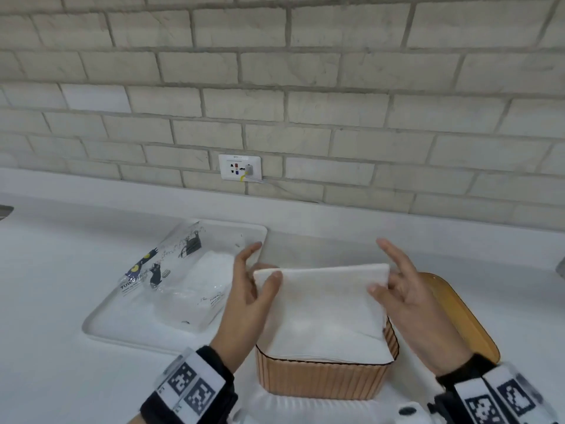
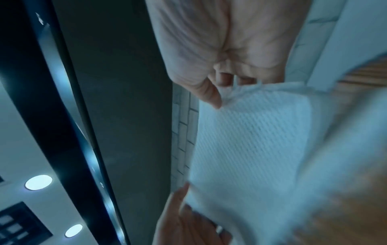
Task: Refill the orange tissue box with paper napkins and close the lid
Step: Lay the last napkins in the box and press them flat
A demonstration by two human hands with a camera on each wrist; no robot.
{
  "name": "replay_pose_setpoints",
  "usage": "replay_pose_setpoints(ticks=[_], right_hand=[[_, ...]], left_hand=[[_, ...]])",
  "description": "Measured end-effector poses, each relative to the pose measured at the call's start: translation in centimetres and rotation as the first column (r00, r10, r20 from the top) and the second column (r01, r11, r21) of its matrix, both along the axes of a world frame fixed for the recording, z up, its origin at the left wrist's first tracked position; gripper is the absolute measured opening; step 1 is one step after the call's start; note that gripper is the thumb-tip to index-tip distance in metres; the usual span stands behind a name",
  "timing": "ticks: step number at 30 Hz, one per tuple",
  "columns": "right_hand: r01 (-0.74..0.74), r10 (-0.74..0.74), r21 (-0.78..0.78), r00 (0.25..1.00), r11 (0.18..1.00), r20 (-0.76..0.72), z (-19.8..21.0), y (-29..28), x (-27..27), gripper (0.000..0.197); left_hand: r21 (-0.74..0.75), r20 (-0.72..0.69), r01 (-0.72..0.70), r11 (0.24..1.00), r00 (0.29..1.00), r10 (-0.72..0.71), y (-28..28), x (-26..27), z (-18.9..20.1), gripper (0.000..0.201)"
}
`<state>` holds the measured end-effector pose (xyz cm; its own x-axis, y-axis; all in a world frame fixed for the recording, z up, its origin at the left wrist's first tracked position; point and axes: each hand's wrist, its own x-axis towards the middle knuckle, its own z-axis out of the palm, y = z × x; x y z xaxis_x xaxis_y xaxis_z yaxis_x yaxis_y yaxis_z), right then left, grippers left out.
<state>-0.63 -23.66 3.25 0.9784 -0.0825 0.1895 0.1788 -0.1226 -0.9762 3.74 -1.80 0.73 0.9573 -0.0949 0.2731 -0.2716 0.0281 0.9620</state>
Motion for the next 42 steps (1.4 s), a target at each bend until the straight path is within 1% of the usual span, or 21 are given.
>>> replay_pose_setpoints(ticks=[2, 5, 7, 9, 12, 13, 14, 16, 18, 19, 20, 22, 24, 25, 26, 27, 29, 30, 33, 37, 42], right_hand=[[0.012, -0.012, -0.009, 0.998, 1.0, -0.058, -1.3, 0.4, -0.4, 0.057], [0.052, -0.058, -0.094, 0.996, 0.994, -0.069, -1.8, 0.8, 0.0, 0.057], [0.094, -0.1, -0.145, 0.995, 0.985, -0.031, -1.0, 0.9, 0.4, 0.06], [0.111, -0.121, -0.185, 0.992, 0.976, -0.044, -0.3, 0.5, 0.8, 0.066], [0.044, -0.113, -0.341, 0.976, 0.939, -0.186, -0.1, -0.1, 0.9, 0.075], [0.003, -0.107, -0.398, 0.965, 0.917, -0.239, -0.2, -0.3, 0.8, 0.078], [-0.037, -0.107, -0.452, 0.952, 0.891, -0.288, -0.4, -0.3, 0.6, 0.081], [-0.091, -0.132, -0.557, 0.929, 0.825, -0.347, -0.6, 0.1, 0.3, 0.082], [-0.094, -0.159, -0.644, 0.933, 0.76, -0.324, -0.7, 0.4, 0.1, 0.081], [-0.092, -0.159, -0.675, 0.94, 0.732, -0.301, -0.8, 0.6, 0.0, 0.08], [-0.1, -0.152, -0.702, 0.946, 0.705, -0.288, -0.8, 0.8, -0.1, 0.079], [-0.12, -0.137, -0.759, 0.954, 0.639, -0.266, -0.9, 1.1, -0.3, 0.075], [-0.102, -0.127, -0.834, 0.971, 0.542, -0.201, -0.9, 1.1, -0.7, 0.073], [-0.078, -0.114, -0.868, 0.982, 0.49, -0.153, -0.8, 1.0, -0.9, 0.071], [-0.051, -0.093, -0.892, 0.99, 0.448, -0.103, -0.7, 0.9, -1.2, 0.068], [-0.031, -0.062, -0.905, 0.996, 0.424, -0.063, -0.5, 0.7, -1.4, 0.063], [-0.059, 0.023, -0.902, 0.998, 0.428, -0.055, -0.2, 0.3, -1.6, 0.053], [-0.112, 0.075, -0.889, 0.993, 0.444, -0.088, -0.1, 0.1, -1.6, 0.05], [-0.283, 0.172, -0.839, 0.958, 0.465, -0.228, -0.6, -0.7, -1.5, 0.044], [-0.27, 0.125, -0.862, 0.963, 0.429, -0.239, -1.5, -1.6, -1.1, 0.039], [-0.247, 0.03, -0.88, 0.966, 0.407, -0.257, -1.2, -3.3, -0.4, 0.039]], left_hand=[[0.078, 0.006, 0.032, 0.996, 0.999, -0.033, -0.4, -0.6, -1.0, 0.044], [0.17, 0.101, -0.003, 0.985, 0.995, -0.015, -1.1, -0.5, -0.9, 0.036], [0.191, 0.166, -0.045, 0.981, 0.986, 0.013, -1.4, -0.3, 0.1, 0.038], [0.231, 0.18, -0.09, 0.969, 0.982, 0.049, -1.5, -0.2, 0.8, 0.044], [0.378, 0.149, -0.108, 0.92, 0.987, 0.055, -0.9, 0.0, 0.9, 0.052], [0.466, 0.117, -0.081, 0.881, 0.993, 0.03, -0.7, 0.0, 0.7, 0.055], [0.571, 0.08, -0.049, 0.819, 0.997, 0.003, -0.6, 0.0, 0.4, 0.058], [0.762, 0.059, -0.021, 0.647, 0.997, -0.038, -0.6, -0.1, -0.3, 0.063], [0.869, 0.084, -0.042, 0.493, 0.994, -0.064, -0.6, -0.2, -0.5, 0.063], [0.9, 0.1, -0.056, 0.433, 0.992, -0.079, -0.6, -0.2, -0.7, 0.06], [0.916, 0.104, -0.063, 0.396, 0.991, -0.084, -0.6, -0.1, -0.7, 0.057], [0.932, 0.105, -0.072, 0.356, 0.992, -0.073, -0.6, 0.2, -0.5, 0.051], [0.947, 0.185, -0.15, 0.284, 0.978, -0.099, -0.5, 0.2, -0.1, 0.051], [0.937, 0.271, -0.234, 0.259, 0.956, -0.116, -0.3, 0.3, -0.2, 0.053], [0.929, 0.331, -0.287, 0.234, 0.928, -0.172, -0.2, 0.3, -0.2, 0.051], [0.931, 0.336, -0.281, 0.233, 0.909, -0.248, -0.1, 0.0, 0.2, 0.043], [0.943, 0.273, -0.182, 0.277, 0.901, -0.336, -0.1, -0.6, 0.7, 0.023], [0.959, 0.186, -0.09, 0.27, 0.916, -0.355, -0.3, -0.9, 0.9, 0.027], [0.997, 0.02, 0.008, 0.08, 0.939, -0.343, -0.4, -0.9, 0.2, 0.035], [0.992, -0.045, 0.081, 0.093, 0.942, -0.334, -2.0, 0.2, 0.2, 0.038], [0.997, -0.073, 0.083, 0.008, 0.919, -0.388, -4.7, 2.0, 0.4, 0.038]])
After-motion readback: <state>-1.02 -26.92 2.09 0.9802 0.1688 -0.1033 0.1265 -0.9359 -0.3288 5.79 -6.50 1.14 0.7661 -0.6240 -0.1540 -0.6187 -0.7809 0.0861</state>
